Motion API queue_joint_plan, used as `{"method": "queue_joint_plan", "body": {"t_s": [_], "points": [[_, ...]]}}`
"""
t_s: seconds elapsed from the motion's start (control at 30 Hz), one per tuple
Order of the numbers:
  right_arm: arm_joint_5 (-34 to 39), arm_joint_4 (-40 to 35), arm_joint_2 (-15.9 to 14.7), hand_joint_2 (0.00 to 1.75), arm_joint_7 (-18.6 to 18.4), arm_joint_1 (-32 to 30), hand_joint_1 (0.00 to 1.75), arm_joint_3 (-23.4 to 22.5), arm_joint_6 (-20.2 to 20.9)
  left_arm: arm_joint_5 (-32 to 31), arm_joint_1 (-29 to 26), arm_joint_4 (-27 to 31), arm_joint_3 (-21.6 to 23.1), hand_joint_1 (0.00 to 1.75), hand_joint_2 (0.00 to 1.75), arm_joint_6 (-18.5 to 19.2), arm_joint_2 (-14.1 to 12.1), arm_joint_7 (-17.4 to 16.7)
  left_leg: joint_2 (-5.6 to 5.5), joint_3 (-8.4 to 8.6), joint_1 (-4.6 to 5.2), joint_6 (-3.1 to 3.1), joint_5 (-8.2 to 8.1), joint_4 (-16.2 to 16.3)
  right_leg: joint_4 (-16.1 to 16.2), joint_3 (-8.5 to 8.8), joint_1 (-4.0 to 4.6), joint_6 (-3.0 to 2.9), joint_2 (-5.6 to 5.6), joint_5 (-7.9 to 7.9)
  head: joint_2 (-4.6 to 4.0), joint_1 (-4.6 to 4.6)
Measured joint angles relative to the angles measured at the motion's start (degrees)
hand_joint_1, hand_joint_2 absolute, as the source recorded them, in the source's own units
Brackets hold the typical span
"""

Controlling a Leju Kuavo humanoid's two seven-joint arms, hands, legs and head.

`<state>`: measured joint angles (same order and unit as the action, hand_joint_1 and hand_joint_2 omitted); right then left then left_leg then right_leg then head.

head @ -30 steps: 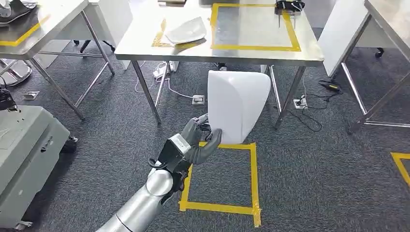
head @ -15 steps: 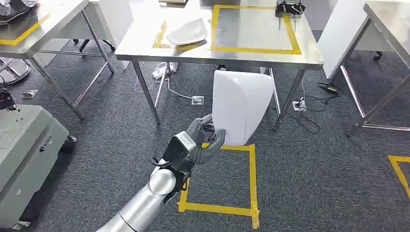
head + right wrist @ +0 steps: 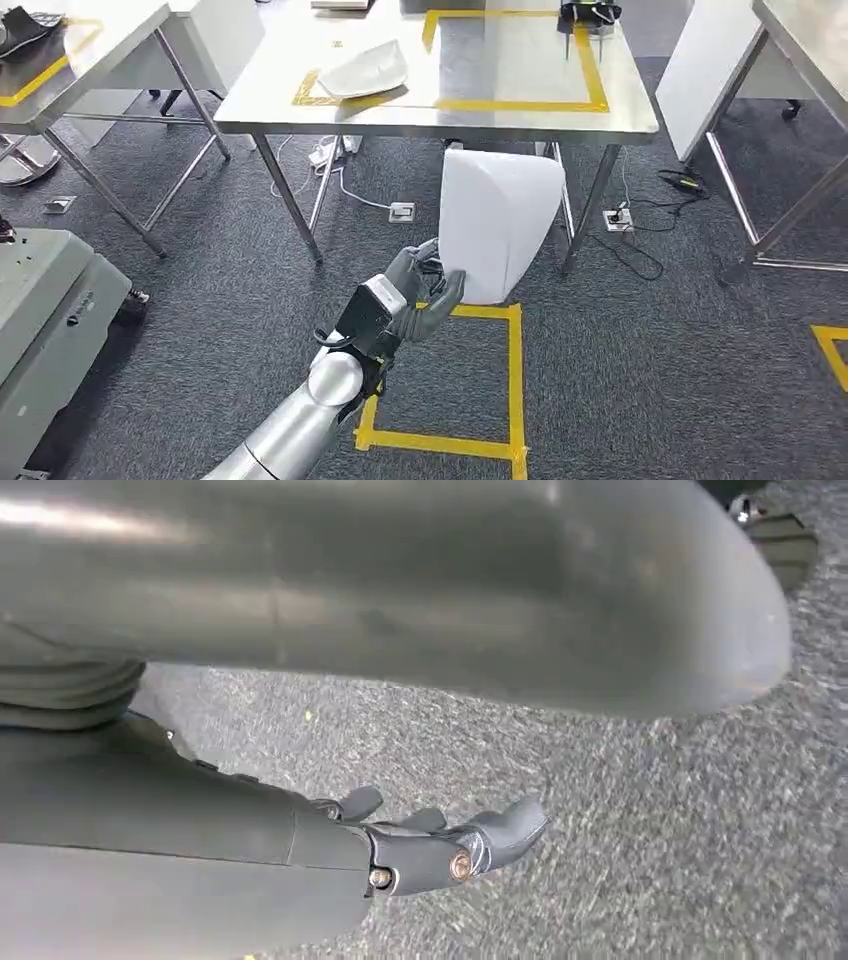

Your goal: Take the parts from the cabinet and place them on the table.

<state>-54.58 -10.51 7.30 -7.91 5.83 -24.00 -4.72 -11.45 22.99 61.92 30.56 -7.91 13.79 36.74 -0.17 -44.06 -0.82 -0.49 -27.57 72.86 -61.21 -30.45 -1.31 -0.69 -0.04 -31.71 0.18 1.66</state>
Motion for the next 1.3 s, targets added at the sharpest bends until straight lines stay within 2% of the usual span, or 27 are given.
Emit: {"method": "queue_joint_plan", "body": {"t_s": [0.07, 0.1, 0.17, 0.23, 0.3, 0.33, 0.4, 0.43, 0.47, 0.53, 0.6, 0.63, 0.7, 0.77, 0.8, 0.83, 0.9, 0.93, 0.97, 1.0, 1.03, 1.07, 1.1, 1.17, 1.2, 1.27, 1.3], "points": [[0.0, 0.0, 0.1, 0.00, 0.0, -0.1, 0.00, 0.0, 0.0, 0.0, 0.0, 0.0, 0.0, 1.75, 1.75, 0.0, 0.0, 0.0, 0.12, 3.30, 1.36, 2.27, 6.23, -9.9, 0.7, 1.27, 0.12, 0.00, 0.00, -1.15, 0.00, -0.02], [0.0, 0.2, 0.5, 0.00, 0.0, 0.0, 0.00, 0.0, 0.1, -0.1, 0.0, 0.0, 0.0, 1.75, 1.75, -0.1, -0.1, 0.0, 0.44, 4.23, 1.80, 3.04, 5.18, -10.0, 1.0, 1.86, 0.59, 0.43, -0.05, -1.43, 0.00, -0.68], [0.0, 0.1, 0.4, 0.00, 0.0, 0.2, 0.00, -0.1, 0.2, -0.2, 0.1, 0.0, 0.0, 1.75, 1.75, -0.1, -0.2, -0.2, 0.44, 5.32, 2.22, 2.96, 4.33, -12.4, 2.4, 2.20, 0.08, 1.23, -0.17, -1.20, 0.00, -0.13], [0.0, 0.1, 0.4, 0.00, 0.0, 0.1, 0.00, -0.2, 0.2, -0.3, 0.1, 0.0, 0.0, 1.75, 1.75, -0.1, -0.1, -0.2, -0.11, 6.79, 1.86, 2.81, 4.09, -14.2, 1.2, 2.78, 0.17, 1.79, -0.45, 0.45, 0.00, -0.07], [0.0, 0.1, 0.4, 0.00, 0.2, 0.2, 0.00, -0.2, 0.2, -0.3, 0.2, 0.1, 0.0, 1.75, 1.75, -0.1, -0.2, -0.2, -0.28, 8.86, 1.44, 2.96, 3.59, -15.5, -4.1, -0.31, 0.04, 1.90, -0.26, 1.62, 0.00, -0.11], [0.0, 0.1, 0.4, 0.00, 0.3, 0.2, 0.00, -0.2, 0.2, -0.3, 0.3, 0.0, 0.0, 1.75, 1.75, -0.2, -0.2, -0.2, -0.31, 9.40, 1.41, 3.12, 3.19, -15.7, -7.9, -3.15, 0.06, 2.12, -0.14, 0.99, 0.00, -0.13], [0.0, 0.1, 0.4, 0.00, 0.3, 0.2, 0.00, -0.3, 0.2, -0.3, 0.0, 0.0, 0.0, 1.75, 1.75, -0.2, -0.2, -0.2, -0.47, 10.58, 1.44, 3.15, 1.97, -15.6, -13.3, -8.16, 0.06, 2.58, -0.09, -3.39, 0.00, -0.11], [0.0, 0.1, 0.3, 0.00, 0.2, 0.0, 0.00, -0.3, 0.1, -0.4, -0.2, 0.0, 0.0, 1.75, 1.75, -0.2, -0.2, -0.2, -0.72, 11.33, 1.45, 3.12, 1.30, -15.6, -13.9, -9.78, 0.11, 2.71, -0.09, -4.69, 0.00, -0.11], [0.1, 0.1, 0.3, 0.00, 0.2, -0.3, 0.00, -0.3, 0.0, -0.6, -0.2, 0.0, 0.0, 1.75, 1.75, -0.2, -0.2, -0.2, -0.96, 12.05, 1.44, 3.04, 0.72, -15.5, -12.8, -10.29, 0.11, 2.74, -0.09, -4.30, 0.00, -0.13], [0.2, 0.1, 0.2, 0.00, 0.3, -0.6, 0.00, -0.4, -0.1, -1.1, -0.2, 0.0, 0.0, 1.75, 1.75, -0.2, -0.2, -0.1, -1.17, 13.97, 1.44, 2.73, -0.74, -15.3, -5.5, -9.05, 0.11, 2.54, -0.09, 1.05, 0.00, -0.13], [0.4, 0.2, 0.2, 0.00, 0.5, -1.0, 0.00, -0.6, -0.1, -1.6, -0.1, 0.0, 0.0, 1.75, 1.75, -0.3, -0.1, -0.1, -1.11, 15.07, 1.64, 2.15, -2.20, -14.8, 2.6, -8.02, 0.26, 2.26, -0.15, 9.30, 0.00, -0.20], [0.5, 0.2, 0.2, 0.00, 0.6, -0.8, 0.00, -0.7, -0.1, -1.9, -0.1, 0.0, 0.1, 1.75, 1.75, -0.4, -0.1, -0.1, -1.38, 15.11, 1.78, 1.77, -2.78, -14.7, 2.4, -7.79, 0.51, 1.70, -0.18, 8.03, 0.00, -0.29], [0.6, 0.2, 0.2, 0.00, 0.7, -0.9, 0.00, -0.8, -0.1, -2.5, 0.0, 0.4, 0.1, 1.75, 1.75, -0.9, 0.1, -0.2, -1.30, 15.95, 1.72, 0.98, -3.07, -14.1, 2.6, -6.99, 0.45, 0.85, 0.12, 8.19, 0.00, -0.18], [0.6, 0.2, 0.3, 0.00, 0.8, -0.8, 0.00, -0.9, -0.1, -3.0, 0.3, 1.0, 0.2, 1.75, 1.75, -1.2, 0.2, -0.4, -1.00, 15.31, 1.68, 0.51, -3.06, -12.7, 2.8, -5.63, 0.23, 0.09, 0.08, 7.56, 0.00, -0.15], [0.5, 0.2, 0.3, 0.00, 0.8, -0.9, 0.00, -0.9, -0.1, -3.2, 0.5, 1.2, 0.2, 1.75, 1.75, -1.3, 0.2, -0.4, -0.57, 13.96, 1.66, 0.18, -2.73, -9.7, 2.8, -4.96, 0.21, -0.34, 0.11, 7.10, 0.00, -0.04], [0.5, 0.2, 0.3, 0.00, 0.8, -0.8, 0.00, -1.0, -0.2, -3.4, 0.6, 1.4, 0.3, 1.75, 1.75, -1.4, 0.2, -0.5, -0.46, 11.43, 1.47, -0.02, -3.16, -5.8, 2.8, -4.50, 0.21, -0.47, 0.13, 6.59, 0.00, -0.02], [0.5, 0.2, 0.3, 0.00, 0.8, -0.9, 0.00, -1.2, -0.2, -3.5, 0.4, 1.6, 0.4, 1.75, 1.75, -1.6, 0.1, -0.6, -0.35, 5.61, 1.05, -0.49, -6.98, 1.6, 2.8, -3.36, 0.20, -0.50, 0.13, 5.38, 0.00, -0.02], [0.5, 0.2, 0.3, 0.00, 0.8, -0.9, 0.00, -1.3, -0.2, -3.5, 0.2, 1.6, 0.5, 1.75, 1.75, -1.6, 0.0, -0.7, -0.28, 3.66, 0.89, -0.66, -8.54, 3.2, 2.8, -2.61, 0.16, -0.45, 0.13, 4.74, 0.00, 0.00], [0.5, 0.2, 0.3, 0.00, 0.8, -1.0, 0.00, -1.3, -0.2, -3.6, 0.1, 1.6, 0.5, 1.75, 1.75, -1.6, 0.0, -0.7, -0.19, 2.82, 0.75, -0.72, -8.57, 2.7, 2.8, -1.78, 0.12, -0.36, 0.15, 4.11, 0.00, -0.02], [0.5, 0.2, 0.3, 0.00, 0.8, -1.1, 0.00, -1.3, -0.2, -3.6, 0.1, 1.7, 0.5, 1.75, 1.75, -1.6, 0.0, -0.7, -0.15, 2.86, 0.65, -0.79, -7.36, 0.5, 2.8, -0.86, 0.05, -0.23, 0.18, 3.43, 0.00, 0.00], [0.5, 0.2, 0.3, 0.00, 0.8, -1.1, 0.00, -1.3, -0.2, -3.6, 0.1, 1.8, 0.5, 1.75, 1.75, -1.6, -0.1, -0.7, -0.10, 3.54, 0.63, -0.73, -4.85, -3.1, 2.8, 0.13, -0.07, -0.04, 0.21, 2.74, 0.00, -0.02], [0.5, 0.2, 0.3, 0.00, 0.9, -1.1, 0.00, -1.3, -0.2, -3.6, 0.1, 2.0, 0.5, 1.75, 1.75, -1.7, -0.1, -0.7, -0.03, 4.65, 0.64, -0.53, -0.79, -8.0, 2.8, 1.23, -0.22, 0.18, 0.21, 1.90, 0.00, 0.00], [0.5, 0.2, 0.3, 0.00, 0.9, -1.2, 0.00, -1.3, -0.3, -3.6, 0.1, 2.0, 0.5, 1.75, 1.75, -1.8, -0.3, -0.7, 0.28, 5.29, 0.64, -0.28, 4.49, -12.2, 2.9, 1.40, -0.21, 0.45, 0.24, 1.23, 0.00, 0.04], [0.4, 0.2, 0.3, 0.00, 1.0, -0.8, 0.00, -1.4, -0.4, -3.7, 0.0, 2.1, 0.5, 1.75, 1.75, -1.9, -0.3, -0.9, 0.41, 5.59, 1.04, 0.45, 4.45, -13.3, 2.9, 2.19, 0.01, 1.46, 0.33, -0.15, 0.00, 0.00], [0.4, 0.2, 0.3, 0.00, 1.1, -0.9, 0.00, -1.4, -0.4, -3.7, -0.1, 2.3, 0.5, 1.75, 1.75, -1.9, -0.4, -0.9, 0.24, 5.62, 0.98, 0.89, 4.59, -13.5, 2.9, 3.27, 0.12, 1.90, 0.27, 0.11, 0.00, 0.02], [0.2, 0.2, 0.3, 0.00, 1.2, -0.9, 0.00, -1.4, -0.4, -3.7, 0.0, 2.8, 0.6, 1.75, 1.75, -1.9, -0.2, -0.9, -0.21, 7.05, 0.69, 1.82, 4.23, -13.8, 1.1, 2.44, -0.05, 2.38, 0.26, 0.82, 0.00, -0.02], [0.0, 0.2, 0.3, 0.00, 1.2, -0.8, 0.00, -1.4, -0.3, -3.8, -0.1, 2.9, 0.6, 1.75, 1.75, -2.0, -0.3, -0.9, -0.14, 7.87, 0.71, 2.27, 3.65, -14.0, -1.7, 1.21, -0.15, 2.50, 0.22, 1.58, 0.00, -0.04]]}}
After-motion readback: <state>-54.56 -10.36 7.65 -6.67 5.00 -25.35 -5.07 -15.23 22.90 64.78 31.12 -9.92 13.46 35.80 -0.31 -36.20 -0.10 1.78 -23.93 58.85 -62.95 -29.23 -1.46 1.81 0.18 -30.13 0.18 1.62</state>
